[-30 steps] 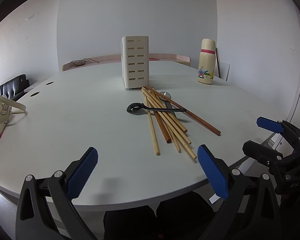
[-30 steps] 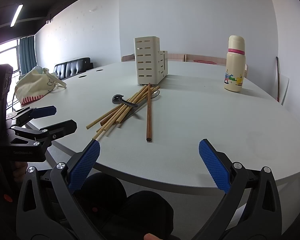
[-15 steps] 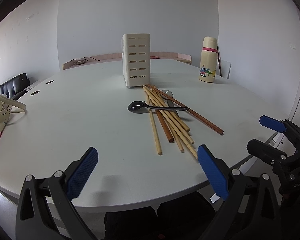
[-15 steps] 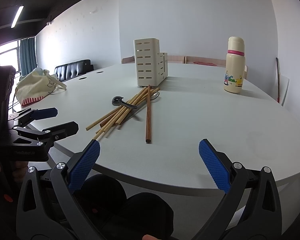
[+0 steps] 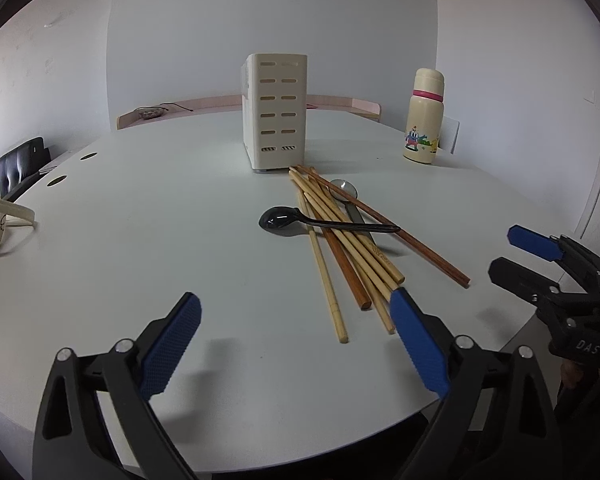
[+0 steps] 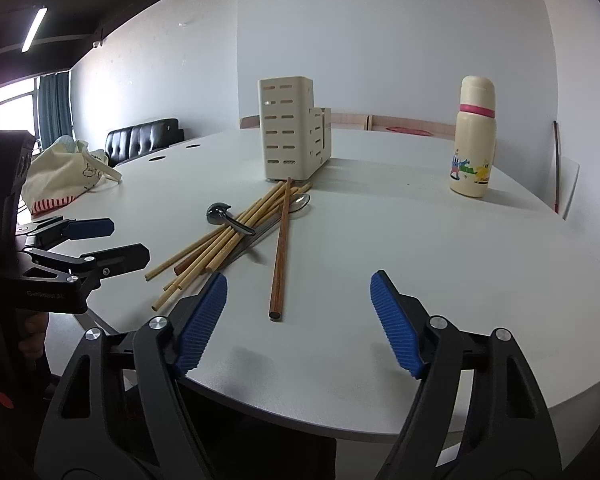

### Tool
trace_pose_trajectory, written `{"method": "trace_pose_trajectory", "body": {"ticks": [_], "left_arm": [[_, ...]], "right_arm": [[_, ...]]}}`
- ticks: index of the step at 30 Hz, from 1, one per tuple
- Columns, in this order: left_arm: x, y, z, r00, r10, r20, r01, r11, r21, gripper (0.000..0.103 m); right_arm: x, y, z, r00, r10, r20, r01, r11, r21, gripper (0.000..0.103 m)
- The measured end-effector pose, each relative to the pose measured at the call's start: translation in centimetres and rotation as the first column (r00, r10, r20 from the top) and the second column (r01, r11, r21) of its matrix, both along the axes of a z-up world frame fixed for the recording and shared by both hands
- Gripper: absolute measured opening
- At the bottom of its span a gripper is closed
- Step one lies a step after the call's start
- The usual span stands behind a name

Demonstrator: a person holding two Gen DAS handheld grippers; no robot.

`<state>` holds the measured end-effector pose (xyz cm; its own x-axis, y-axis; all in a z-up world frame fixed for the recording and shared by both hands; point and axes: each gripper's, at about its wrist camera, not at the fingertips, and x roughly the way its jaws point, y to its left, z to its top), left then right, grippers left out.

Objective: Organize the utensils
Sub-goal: 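Grasp the dark brown chopstick with the right tool while the left tool grasps a bamboo chopstick, then lift both held chopsticks and carry them over the cream utensil holder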

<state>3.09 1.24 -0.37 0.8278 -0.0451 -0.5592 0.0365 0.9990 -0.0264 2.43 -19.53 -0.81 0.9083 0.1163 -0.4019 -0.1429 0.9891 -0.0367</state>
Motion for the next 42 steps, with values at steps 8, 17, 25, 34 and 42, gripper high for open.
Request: {"method": "trace_pose_trajectory", "body": {"ticks": [8,17,25,34,42], "left_arm": [[1.8,-1.0,-1.3,0.998,-0.047,-0.052,0.048,0.999,0.020,0.051],[2.4,-1.1,-1.5,0.997,-0.059,-0.045,0.059,0.998,0.016,0.045],[2.8,-1.2,-1.5,0.997,-0.052,-0.056,0.055,0.996,0.070,0.027],[3.1,-1.1,-1.5,0.997,-0.054,-0.060,0.058,0.996,0.070,0.005],[2.9,-0.6,-1.1,0.997,-0.060,-0.050,0.062,0.997,0.052,0.005]], "right_arm": [[2.3,0.4,-1.6,0.998,0.022,-0.054,-0.021,1.000,0.021,0.041],[3.1,0.6,-2.2,0.998,0.029,-0.059,-0.027,0.999,0.030,0.031],[3.9,1.3,-2.3,0.998,0.019,-0.058,-0.020,1.000,-0.011,0.027],[4.5,1.6,-2.4,0.998,0.025,-0.051,-0.026,1.000,-0.011,0.007],[3.9,1.1,-1.4,1.000,0.023,-0.008,-0.022,0.999,0.034,0.007]]}}
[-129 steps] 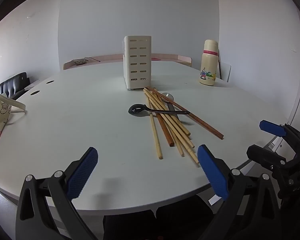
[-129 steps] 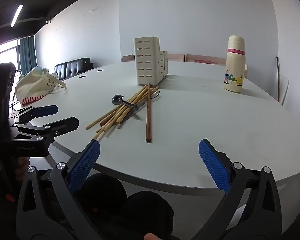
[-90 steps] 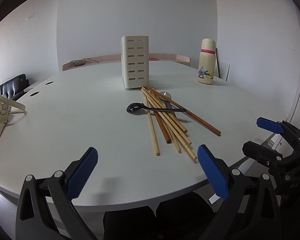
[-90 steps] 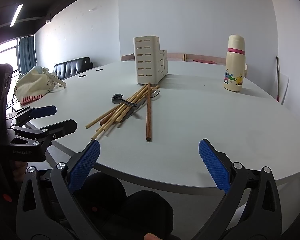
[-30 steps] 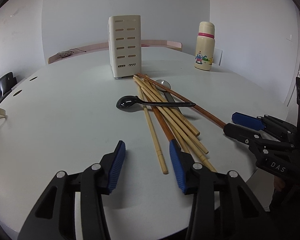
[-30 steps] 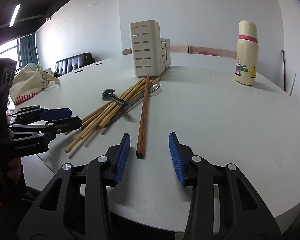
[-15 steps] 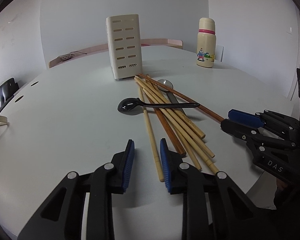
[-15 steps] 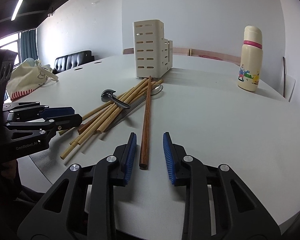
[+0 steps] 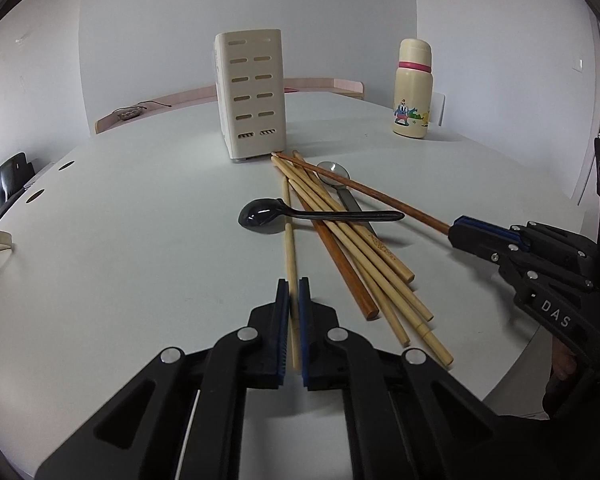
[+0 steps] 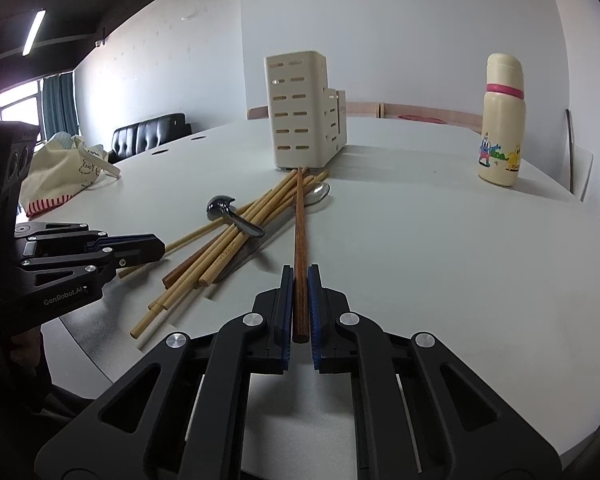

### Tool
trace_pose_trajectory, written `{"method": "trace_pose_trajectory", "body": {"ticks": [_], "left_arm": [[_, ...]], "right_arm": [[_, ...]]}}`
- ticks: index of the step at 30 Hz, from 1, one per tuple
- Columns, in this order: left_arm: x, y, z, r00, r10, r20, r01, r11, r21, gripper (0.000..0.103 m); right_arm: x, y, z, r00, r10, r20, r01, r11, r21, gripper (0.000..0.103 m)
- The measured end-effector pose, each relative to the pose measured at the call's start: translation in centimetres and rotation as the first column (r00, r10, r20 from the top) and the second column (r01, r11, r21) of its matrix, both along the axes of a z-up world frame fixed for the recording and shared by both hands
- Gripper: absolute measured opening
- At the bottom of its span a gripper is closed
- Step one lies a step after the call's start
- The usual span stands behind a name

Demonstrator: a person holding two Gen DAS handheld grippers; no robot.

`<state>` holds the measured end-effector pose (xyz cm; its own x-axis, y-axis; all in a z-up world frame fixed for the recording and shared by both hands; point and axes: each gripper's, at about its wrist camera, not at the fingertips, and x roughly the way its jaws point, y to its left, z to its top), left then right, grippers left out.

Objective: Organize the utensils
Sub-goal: 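Lift both held chopsticks and carry them over the cream utensil holder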

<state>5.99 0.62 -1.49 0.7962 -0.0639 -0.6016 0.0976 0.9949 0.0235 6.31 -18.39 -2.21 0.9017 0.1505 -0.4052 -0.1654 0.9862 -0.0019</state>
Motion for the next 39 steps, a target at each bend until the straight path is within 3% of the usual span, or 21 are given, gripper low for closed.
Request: {"method": "trace_pose_trajectory", "body": {"ticks": [16,22,28,39], "left_arm": [[0.4,1.8,6.7,0.989,-0.039,0.141,0.045,0.998,-0.038,0.004],[2.4,2.4,9.0,0.988,-0.045,0.150,0.049,0.998,-0.026,0.004],[4.5,3.1,10.9,0.984,-0.063,0.164,0.075,0.995,-0.068,0.004],[8.5,3.0,14.9,0.975,-0.109,0.193,0.125,0.989,-0.073,0.004]], "right_arm": [[0.1,-0.7,6.6,0.985,-0.008,0.172,-0.004,0.997,0.073,0.007],[2.2,-0.8,8.7,0.982,-0.007,0.187,-0.010,0.996,0.092,0.007],[4.6,-1.0,10.0,0.985,-0.010,0.170,-0.011,0.992,0.123,0.007],[6.6,-1.2,13.3,0.973,-0.003,0.231,-0.018,0.996,0.089,0.007]]}}
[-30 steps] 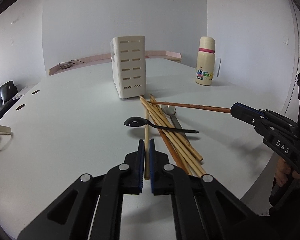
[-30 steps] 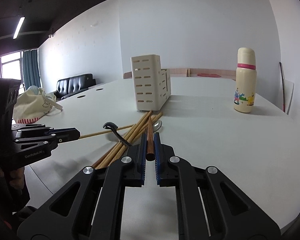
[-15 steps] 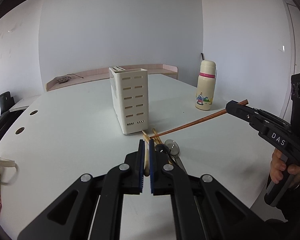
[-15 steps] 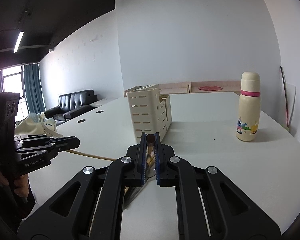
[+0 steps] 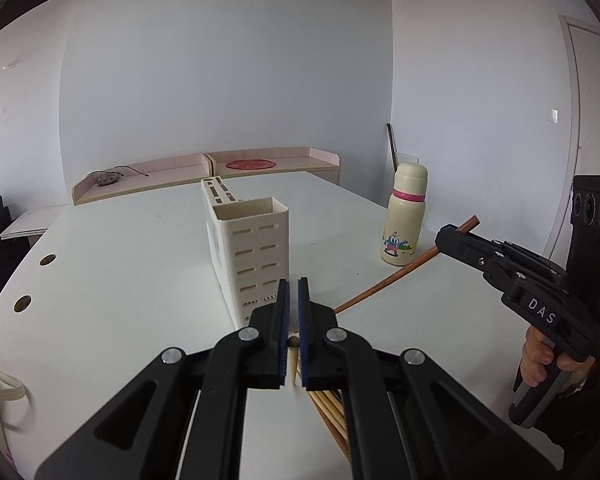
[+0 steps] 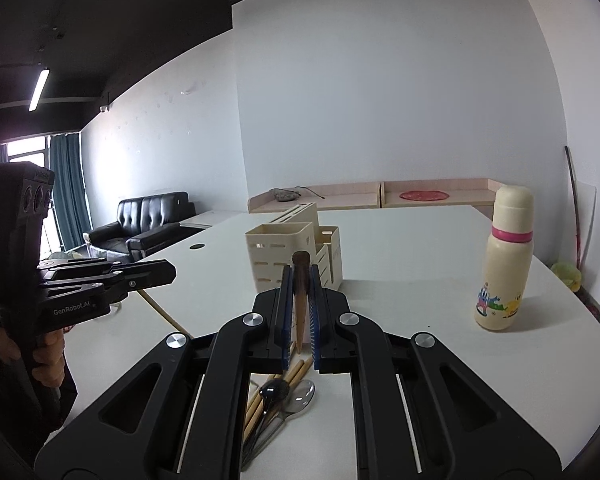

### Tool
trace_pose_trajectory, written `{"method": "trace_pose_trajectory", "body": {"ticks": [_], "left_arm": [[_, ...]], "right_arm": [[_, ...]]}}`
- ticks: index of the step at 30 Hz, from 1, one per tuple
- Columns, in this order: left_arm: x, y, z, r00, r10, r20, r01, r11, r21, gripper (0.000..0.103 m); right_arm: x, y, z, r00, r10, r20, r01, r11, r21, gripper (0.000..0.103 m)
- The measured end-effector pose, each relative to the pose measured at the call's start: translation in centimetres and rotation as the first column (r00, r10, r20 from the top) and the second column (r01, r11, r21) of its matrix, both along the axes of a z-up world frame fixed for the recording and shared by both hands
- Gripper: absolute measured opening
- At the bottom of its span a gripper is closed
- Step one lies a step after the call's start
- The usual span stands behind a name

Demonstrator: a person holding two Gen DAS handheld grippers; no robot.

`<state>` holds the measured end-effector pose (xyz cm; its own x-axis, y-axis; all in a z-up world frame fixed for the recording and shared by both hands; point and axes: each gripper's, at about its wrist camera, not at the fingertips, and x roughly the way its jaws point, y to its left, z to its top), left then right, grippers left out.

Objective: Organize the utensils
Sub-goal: 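Lift both held chopsticks and carry them over the cream utensil holder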

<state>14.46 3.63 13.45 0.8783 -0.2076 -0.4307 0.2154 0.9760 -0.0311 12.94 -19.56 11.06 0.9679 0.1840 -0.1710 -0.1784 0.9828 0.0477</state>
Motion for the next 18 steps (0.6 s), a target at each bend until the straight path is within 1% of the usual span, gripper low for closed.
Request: {"method": "trace_pose_trajectory", "body": {"ticks": [3,7,10,14,18], "left_arm": [[0.8,0.2,0.7,1.000,-0.005,0.004,0.005,1.000,-0.011,0.004],[1.6,0.2,1.7,1.000,-0.010,0.017,0.010,1.000,-0.002,0.004],[1.9,0.2,3.0,0.999,-0.025,0.038,0.025,1.000,0.003,0.004],[2.2,0.0,5.4,0.996,-0.047,0.080,0.045,0.999,0.020,0.004],[2.7,-0.2,8.2,0.990,-0.063,0.127,0.060,0.998,0.033,0.004]], "right_arm": [[0.4,-0.4,0.8,1.000,-0.003,0.014,0.003,1.000,0.016,0.007],[0.8,-1.0,2.2,1.000,-0.004,0.028,0.003,0.999,0.034,0.007],[0.8,-1.7,3.6,0.999,0.002,0.055,-0.005,0.999,0.049,0.007],[-0.1,-1.9,5.8,0.992,0.000,0.125,-0.005,0.999,0.034,0.007],[-1.1,-1.9,7.8,0.977,-0.016,0.215,0.013,1.000,0.018,0.007]]}}
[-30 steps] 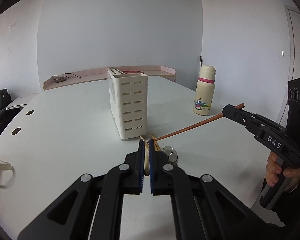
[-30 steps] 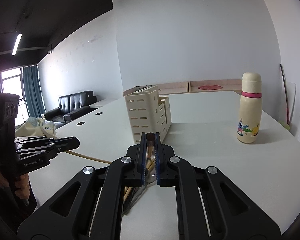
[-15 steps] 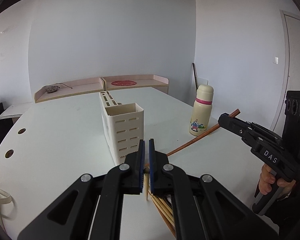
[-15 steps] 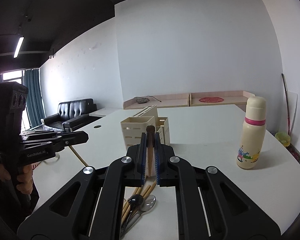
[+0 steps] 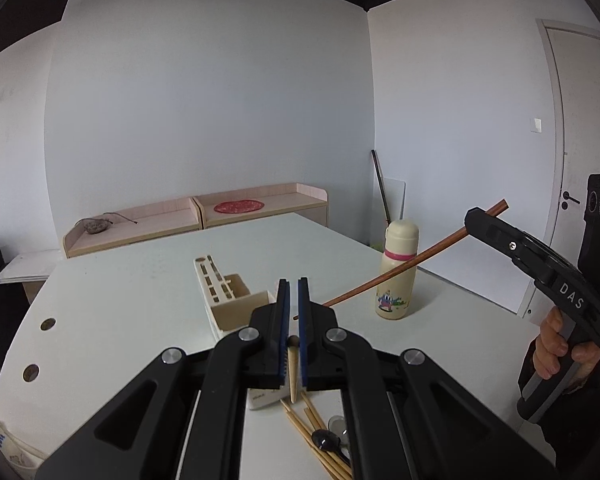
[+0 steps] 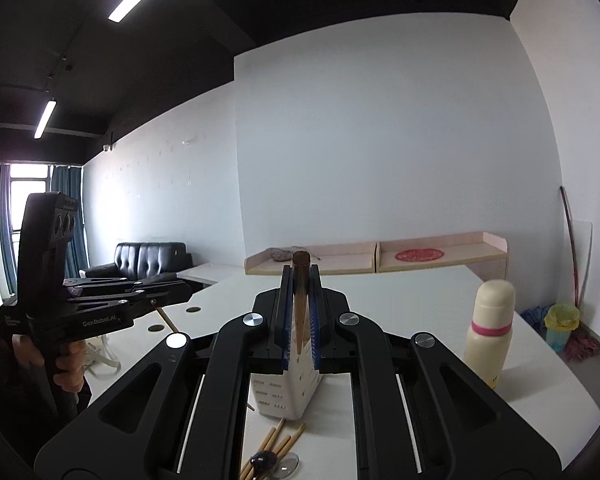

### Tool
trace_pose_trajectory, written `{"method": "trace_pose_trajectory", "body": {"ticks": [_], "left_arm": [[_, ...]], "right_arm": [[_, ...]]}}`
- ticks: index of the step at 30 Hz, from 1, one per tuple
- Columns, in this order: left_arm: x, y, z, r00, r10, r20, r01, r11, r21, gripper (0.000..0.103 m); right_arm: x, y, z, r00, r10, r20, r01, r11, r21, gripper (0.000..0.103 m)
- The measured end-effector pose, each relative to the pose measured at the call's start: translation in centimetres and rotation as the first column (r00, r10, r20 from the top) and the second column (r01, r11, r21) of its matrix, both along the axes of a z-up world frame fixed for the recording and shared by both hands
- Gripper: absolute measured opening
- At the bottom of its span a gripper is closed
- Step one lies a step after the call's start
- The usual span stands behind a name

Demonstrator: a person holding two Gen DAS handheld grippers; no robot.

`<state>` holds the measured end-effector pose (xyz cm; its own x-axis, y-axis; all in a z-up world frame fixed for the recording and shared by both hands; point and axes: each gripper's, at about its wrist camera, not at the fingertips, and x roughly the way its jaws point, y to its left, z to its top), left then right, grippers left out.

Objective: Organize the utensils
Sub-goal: 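Lift both held chopsticks and carry them over the cream utensil holder, then lower both chopsticks into the holder and open both tools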

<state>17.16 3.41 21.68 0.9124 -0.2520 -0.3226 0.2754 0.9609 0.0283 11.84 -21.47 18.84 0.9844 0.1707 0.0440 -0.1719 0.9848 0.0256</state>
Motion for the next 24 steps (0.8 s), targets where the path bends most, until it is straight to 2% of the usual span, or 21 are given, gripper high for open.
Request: {"method": "trace_pose_trajectory", "body": {"ticks": [3,7,13,17,21,24], "left_arm": [[0.2,0.1,2.1,0.999,-0.013,0.029,0.013,1.000,-0.011,0.004],[0.2,0.2,4.4,0.997,0.015,0.074,-0.015,1.000,0.000,0.004],[0.9,0.2,7.0,0.991,0.060,0.120,-0.059,0.998,-0.013,0.004],[2.2,0.1,7.3,0.985,0.098,0.143,-0.097,0.995,-0.017,0.004],[4.0,0.6,6.6,0.984,0.119,0.132,-0.113,0.992,-0.047,0.004],[4.2,0.9,5.9,0.968,0.158,0.195,-0.151,0.987,-0.048,0.004]], "right_arm": [[-0.1,-0.2,1.6,0.999,-0.001,0.045,0.001,1.000,-0.001,0.007],[0.3,-0.3,3.0,0.997,0.001,0.073,-0.001,1.000,0.000,0.007],[1.6,-0.3,4.0,0.998,0.030,0.052,-0.031,0.999,0.015,0.007],[3.0,-0.1,3.7,0.999,0.039,0.019,-0.040,0.999,0.021,0.007],[3.8,0.8,2.9,0.999,0.041,-0.031,-0.041,0.999,0.014,0.007],[4.8,1.4,2.3,0.996,0.048,-0.072,-0.047,0.999,0.020,0.007]]}}
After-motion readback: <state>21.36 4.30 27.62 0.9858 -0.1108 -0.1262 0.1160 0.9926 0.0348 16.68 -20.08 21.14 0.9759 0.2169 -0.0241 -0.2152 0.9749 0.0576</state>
